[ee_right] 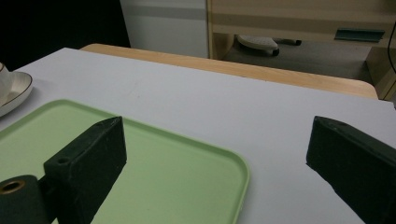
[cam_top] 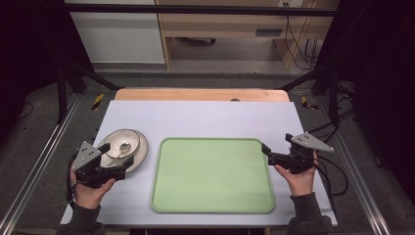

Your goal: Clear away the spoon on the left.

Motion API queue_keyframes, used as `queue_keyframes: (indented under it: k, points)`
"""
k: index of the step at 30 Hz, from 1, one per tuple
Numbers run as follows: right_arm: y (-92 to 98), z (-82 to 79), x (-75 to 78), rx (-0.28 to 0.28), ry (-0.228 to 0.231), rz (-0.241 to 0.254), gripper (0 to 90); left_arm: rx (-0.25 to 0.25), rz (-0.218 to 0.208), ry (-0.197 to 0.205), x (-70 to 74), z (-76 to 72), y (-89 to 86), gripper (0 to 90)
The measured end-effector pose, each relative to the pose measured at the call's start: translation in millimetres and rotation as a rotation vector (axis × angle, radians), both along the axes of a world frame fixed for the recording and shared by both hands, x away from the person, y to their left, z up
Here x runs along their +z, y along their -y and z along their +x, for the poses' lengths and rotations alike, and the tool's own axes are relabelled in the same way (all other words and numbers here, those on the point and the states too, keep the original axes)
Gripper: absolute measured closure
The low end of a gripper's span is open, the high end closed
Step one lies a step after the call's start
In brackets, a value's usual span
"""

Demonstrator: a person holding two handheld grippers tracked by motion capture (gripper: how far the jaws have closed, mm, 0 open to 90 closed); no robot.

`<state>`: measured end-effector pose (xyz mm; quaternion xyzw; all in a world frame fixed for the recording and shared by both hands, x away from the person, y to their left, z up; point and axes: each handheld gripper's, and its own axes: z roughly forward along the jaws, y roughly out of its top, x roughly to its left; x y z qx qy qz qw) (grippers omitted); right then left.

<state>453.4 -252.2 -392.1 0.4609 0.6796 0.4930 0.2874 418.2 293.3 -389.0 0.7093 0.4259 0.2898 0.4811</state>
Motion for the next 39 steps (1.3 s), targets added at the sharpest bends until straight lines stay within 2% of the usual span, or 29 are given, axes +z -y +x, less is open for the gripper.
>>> queue_keyframes:
  k: [10, 20, 30, 39]
  points:
    - [-3.0, 0.0, -2.2, 0.007, -0.016, -0.013, 5.0, -0.007, 0.002, -0.002, 0.9, -1.4, -4.9, 7.2]
    - [-5.4, 0.5, -3.9, 0.013, -0.033, -0.036, 5.0, -0.021, 0.04, -0.029, -4.4, -2.2, -7.7, 6.2]
    - [-6.2, 0.2, -4.5, 0.017, -0.047, -0.042, 4.9, -0.041, 0.062, -0.046, -7.9, -6.1, -11.5, 5.6]
    - [-6.0, 0.1, -4.3, 0.018, -0.052, -0.039, 4.9, -0.038, 0.087, -0.062, -13.1, -8.2, -13.7, 5.8]
